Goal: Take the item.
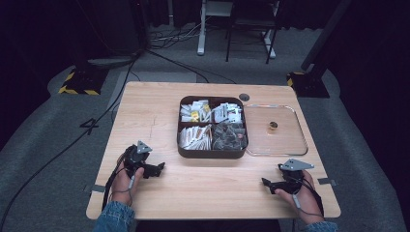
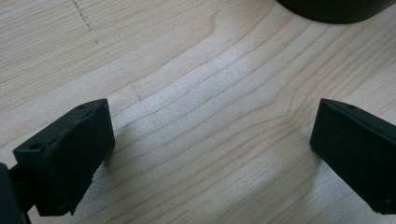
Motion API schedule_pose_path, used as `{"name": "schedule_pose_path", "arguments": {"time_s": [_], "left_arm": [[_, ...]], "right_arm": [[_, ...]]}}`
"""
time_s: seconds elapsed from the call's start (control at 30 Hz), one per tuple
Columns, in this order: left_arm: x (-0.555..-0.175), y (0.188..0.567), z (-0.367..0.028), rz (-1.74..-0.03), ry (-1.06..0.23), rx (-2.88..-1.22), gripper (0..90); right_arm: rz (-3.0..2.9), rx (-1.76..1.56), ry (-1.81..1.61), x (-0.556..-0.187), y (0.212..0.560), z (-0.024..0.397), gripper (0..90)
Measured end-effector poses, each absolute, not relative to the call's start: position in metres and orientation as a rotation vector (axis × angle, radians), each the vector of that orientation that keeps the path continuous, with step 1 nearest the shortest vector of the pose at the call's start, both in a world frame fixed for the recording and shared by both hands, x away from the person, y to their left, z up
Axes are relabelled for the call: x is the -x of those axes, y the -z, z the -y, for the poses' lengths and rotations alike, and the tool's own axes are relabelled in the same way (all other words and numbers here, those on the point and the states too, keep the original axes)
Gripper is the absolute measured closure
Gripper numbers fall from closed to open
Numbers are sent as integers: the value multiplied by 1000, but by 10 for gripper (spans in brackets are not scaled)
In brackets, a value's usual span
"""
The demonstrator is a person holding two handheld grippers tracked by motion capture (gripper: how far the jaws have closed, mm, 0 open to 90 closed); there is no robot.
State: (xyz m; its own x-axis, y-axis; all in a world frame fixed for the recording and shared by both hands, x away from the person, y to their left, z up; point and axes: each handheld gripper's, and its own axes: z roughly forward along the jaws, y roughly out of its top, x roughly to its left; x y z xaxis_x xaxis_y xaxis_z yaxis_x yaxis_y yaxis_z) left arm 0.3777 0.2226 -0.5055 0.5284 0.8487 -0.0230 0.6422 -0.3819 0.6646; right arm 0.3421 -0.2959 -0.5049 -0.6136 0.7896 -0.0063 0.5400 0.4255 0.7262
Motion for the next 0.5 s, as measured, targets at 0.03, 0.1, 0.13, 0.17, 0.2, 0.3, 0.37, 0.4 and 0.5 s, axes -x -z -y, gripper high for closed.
{"name": "schedule_pose_path", "arguments": {"time_s": [0.03,0.1,0.13,0.17,0.2,0.3,0.37,0.4,0.5], "left_arm": [[-378,506,-222,-1205,-432,-2144,1],[-378,505,-223,-1206,-430,-2145,1],[-378,506,-222,-1206,-432,-2144,1],[-378,506,-222,-1205,-432,-2144,2],[-378,506,-222,-1205,-432,-2145,2],[-378,506,-222,-1206,-432,-2144,1],[-378,506,-222,-1205,-431,-2144,1],[-378,506,-222,-1206,-431,-2143,1],[-378,506,-223,-1203,-432,-2146,2]], "right_arm": [[-2336,-1139,-1000,-342,505,296,82],[-2341,-1136,-1005,-342,505,296,89],[-2342,-1137,-1011,-342,505,296,92],[-2341,-1138,-1011,-342,505,296,101],[-2336,-1139,-1008,-342,504,296,116],[-2328,-1136,-1022,-342,504,297,163],[-2327,-1127,-1034,-341,504,297,222],[-2328,-1120,-1039,-341,504,298,243],[-2327,-1120,-1046,-340,503,297,273]]}}
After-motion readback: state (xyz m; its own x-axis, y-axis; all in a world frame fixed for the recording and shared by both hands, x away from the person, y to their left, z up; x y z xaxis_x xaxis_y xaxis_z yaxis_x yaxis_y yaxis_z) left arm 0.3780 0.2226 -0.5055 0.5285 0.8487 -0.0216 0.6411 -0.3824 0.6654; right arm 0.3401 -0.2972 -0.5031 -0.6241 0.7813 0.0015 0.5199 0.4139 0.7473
